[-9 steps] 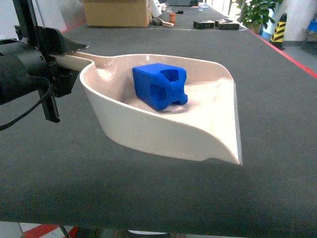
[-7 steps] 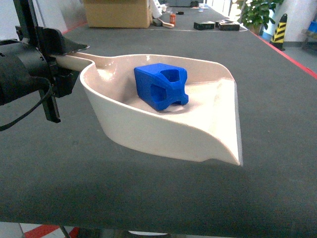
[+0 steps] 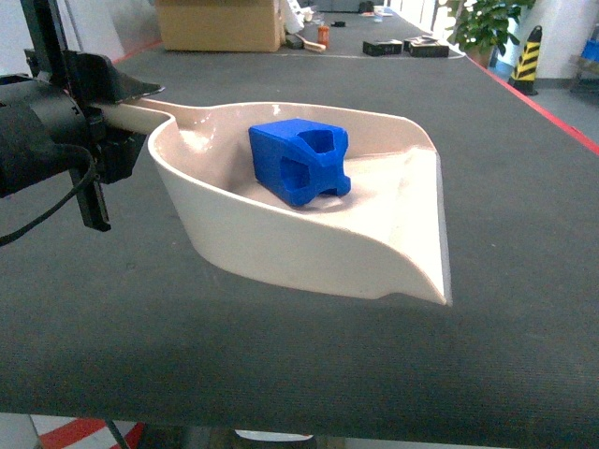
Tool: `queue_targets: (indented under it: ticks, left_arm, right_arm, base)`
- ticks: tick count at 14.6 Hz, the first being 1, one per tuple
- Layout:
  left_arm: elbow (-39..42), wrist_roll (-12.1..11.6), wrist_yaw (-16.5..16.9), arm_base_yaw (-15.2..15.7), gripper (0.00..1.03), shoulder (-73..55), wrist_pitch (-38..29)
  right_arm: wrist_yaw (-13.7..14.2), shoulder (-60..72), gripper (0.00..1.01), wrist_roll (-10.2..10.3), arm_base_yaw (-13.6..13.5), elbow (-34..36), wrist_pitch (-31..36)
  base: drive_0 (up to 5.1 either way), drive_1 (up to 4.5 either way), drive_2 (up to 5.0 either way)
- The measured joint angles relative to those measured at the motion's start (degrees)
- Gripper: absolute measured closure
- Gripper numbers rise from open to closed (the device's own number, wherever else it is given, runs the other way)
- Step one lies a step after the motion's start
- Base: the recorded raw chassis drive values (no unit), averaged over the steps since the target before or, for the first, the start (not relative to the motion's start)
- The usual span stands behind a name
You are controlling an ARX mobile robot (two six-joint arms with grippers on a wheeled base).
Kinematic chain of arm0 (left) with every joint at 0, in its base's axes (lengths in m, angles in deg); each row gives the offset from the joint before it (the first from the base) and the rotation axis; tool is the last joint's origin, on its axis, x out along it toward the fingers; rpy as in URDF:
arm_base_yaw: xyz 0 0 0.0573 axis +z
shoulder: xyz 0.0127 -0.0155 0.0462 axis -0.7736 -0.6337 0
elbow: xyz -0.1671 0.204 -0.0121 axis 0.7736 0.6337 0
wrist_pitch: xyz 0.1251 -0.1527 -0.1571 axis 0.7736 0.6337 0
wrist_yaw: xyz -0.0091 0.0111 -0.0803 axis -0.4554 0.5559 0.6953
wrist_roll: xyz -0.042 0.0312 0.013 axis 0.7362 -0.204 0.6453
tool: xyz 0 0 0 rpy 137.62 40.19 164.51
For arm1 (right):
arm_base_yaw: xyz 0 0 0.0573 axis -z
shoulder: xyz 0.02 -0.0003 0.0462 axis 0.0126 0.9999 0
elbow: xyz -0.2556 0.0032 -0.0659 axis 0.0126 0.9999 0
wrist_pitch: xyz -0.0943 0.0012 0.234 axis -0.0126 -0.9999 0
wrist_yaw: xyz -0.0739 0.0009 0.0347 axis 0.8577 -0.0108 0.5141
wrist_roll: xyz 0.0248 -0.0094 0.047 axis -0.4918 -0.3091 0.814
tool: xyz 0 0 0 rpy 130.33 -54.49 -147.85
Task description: Place part in tray to right shelf
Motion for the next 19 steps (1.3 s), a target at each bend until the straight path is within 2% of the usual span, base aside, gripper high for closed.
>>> queue_targets:
  ticks: [1,2,19]
  left_arm:
    - [0.0,0.0,0.2,-0.2,0.91,0.0,0.0]
    - [0.0,0.0,0.1,-0.1,0.91,0.0,0.1]
    - [0.0,0.0,0.2,-0.3,0.91,0.0,0.3]
  right_arm:
    - [0.0,0.0,0.06,0.0,0.0,0.0,0.1]
    - [0.0,0.0,0.04,0.0,0.0,0.0,0.1]
    - [0.0,0.0,0.03,0.0,0.0,0.0,0.1]
  base:
    - [4.6,-3.86,-1.1]
    - [4.8,-3.43,-1.7]
    - [5.0,-2.43,-2.4]
